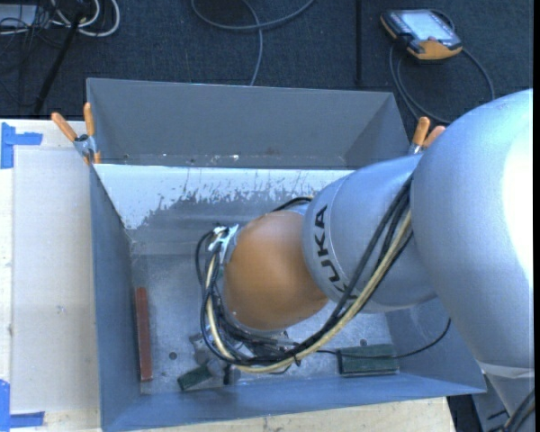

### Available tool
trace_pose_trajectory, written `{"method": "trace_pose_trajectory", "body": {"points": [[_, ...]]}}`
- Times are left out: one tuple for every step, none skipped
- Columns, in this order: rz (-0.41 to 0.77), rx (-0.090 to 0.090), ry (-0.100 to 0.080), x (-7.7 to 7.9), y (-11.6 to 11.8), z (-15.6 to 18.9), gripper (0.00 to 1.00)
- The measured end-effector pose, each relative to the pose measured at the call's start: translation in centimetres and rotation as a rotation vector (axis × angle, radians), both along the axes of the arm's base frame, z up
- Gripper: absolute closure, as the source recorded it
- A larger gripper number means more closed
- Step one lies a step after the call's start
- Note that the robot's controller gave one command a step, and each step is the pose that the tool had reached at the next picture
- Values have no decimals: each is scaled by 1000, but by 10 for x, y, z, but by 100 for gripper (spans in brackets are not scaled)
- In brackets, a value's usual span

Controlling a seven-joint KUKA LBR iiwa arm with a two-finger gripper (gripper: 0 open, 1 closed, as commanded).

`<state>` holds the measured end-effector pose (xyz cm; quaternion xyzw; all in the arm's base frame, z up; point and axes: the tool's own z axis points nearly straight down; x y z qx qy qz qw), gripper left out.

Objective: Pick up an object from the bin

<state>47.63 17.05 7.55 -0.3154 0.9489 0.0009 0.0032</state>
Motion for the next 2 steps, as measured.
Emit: {"method": "trace_pose_trajectory", "body": {"points": [[-187, -2, 4, 21, -18, 75, 0], [-188, -3, 7, 21, -18, 74, 0]]}}
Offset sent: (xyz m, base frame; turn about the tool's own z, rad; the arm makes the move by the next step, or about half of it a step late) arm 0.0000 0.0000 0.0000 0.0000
